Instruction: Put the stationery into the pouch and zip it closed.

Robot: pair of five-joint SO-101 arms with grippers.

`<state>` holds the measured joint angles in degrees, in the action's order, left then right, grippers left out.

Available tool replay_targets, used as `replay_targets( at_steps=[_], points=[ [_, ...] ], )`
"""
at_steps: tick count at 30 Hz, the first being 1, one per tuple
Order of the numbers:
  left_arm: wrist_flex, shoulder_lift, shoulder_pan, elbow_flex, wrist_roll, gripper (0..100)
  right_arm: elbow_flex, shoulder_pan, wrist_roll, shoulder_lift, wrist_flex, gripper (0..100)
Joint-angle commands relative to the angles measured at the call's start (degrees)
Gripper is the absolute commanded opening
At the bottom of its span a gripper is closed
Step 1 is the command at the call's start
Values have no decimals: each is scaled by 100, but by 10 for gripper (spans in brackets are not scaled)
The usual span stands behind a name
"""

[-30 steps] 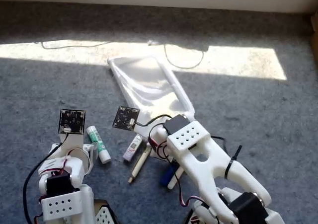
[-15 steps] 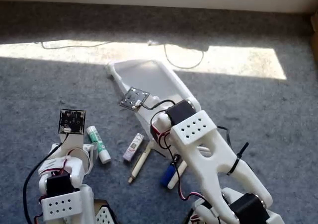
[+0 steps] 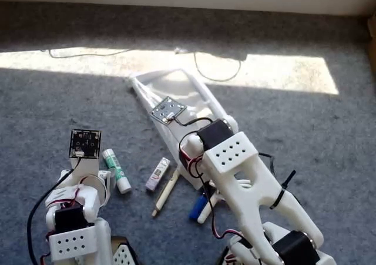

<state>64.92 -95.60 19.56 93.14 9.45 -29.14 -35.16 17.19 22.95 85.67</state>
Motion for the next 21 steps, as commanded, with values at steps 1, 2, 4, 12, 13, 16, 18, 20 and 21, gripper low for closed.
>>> replay_targets(
  at_steps=[1,2,4,12,13,16,18,20,21],
  points=[
    [-44,4,119,-84,-44,239,163,84,-53,224,22,212],
    [-44,4,215,-92,-44,239,136,75,-44,198,13,212],
    [-53,4,382,-101,-44,239,127,75,-35,198,-154,212],
    [-26,4,611,-154,-53,340,-963,57,79,189,-1218,212],
    [-26,4,611,-154,-53,341,-1112,57,202,189,-1314,212],
    [-26,4,611,-154,-53,341,-1516,57,396,189,-1684,212],
    [-26,4,602,-154,-53,341,-1727,57,457,189,-1974,212],
    [-26,4,602,-154,-53,341,-1886,57,615,189,-2220,212],
    [-26,4,602,-154,-53,341,-1965,57,659,180,-2325,212]
  ],
)
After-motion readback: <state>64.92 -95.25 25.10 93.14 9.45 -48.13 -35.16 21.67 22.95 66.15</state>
